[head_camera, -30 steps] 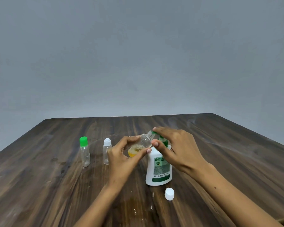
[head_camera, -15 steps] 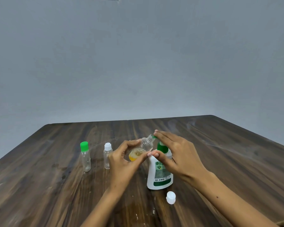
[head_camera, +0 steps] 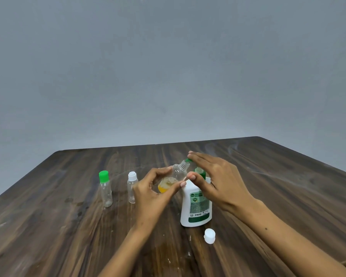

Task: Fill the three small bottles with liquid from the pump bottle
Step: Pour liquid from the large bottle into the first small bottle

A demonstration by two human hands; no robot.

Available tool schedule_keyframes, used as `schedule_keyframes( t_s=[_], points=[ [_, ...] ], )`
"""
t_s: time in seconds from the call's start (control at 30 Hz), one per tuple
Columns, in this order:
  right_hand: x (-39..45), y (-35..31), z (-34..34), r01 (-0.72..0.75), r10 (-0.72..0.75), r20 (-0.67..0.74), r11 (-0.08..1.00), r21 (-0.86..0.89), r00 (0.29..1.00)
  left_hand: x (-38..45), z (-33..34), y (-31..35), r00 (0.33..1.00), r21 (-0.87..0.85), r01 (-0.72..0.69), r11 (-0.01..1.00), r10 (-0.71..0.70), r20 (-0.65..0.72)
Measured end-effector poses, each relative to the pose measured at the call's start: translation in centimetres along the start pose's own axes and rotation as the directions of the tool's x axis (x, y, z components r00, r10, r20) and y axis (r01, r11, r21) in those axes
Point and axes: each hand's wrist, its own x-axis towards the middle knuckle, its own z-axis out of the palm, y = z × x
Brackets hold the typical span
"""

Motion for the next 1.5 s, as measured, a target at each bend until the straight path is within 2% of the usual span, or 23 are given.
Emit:
schedule_keyframes(
  t_s=[0.6, 1.5],
  points=[
    [-0.6, -0.1, 0.7, -0.061, 0.061, 0.007, 0.997, 0.045, 0.998, -0.1, 0.0, 0.2, 1.0, -0.006, 0.014, 1.0, -0.014, -0.005],
    [-0.2, 0.1, 0.1, -0.039, 0.039, 0.012, 0.997, 0.061, 0.999, 0.0, 0.1, 0.0, 1.0, -0.009, 0.02, 1.0, -0.02, -0.012]
  ],
)
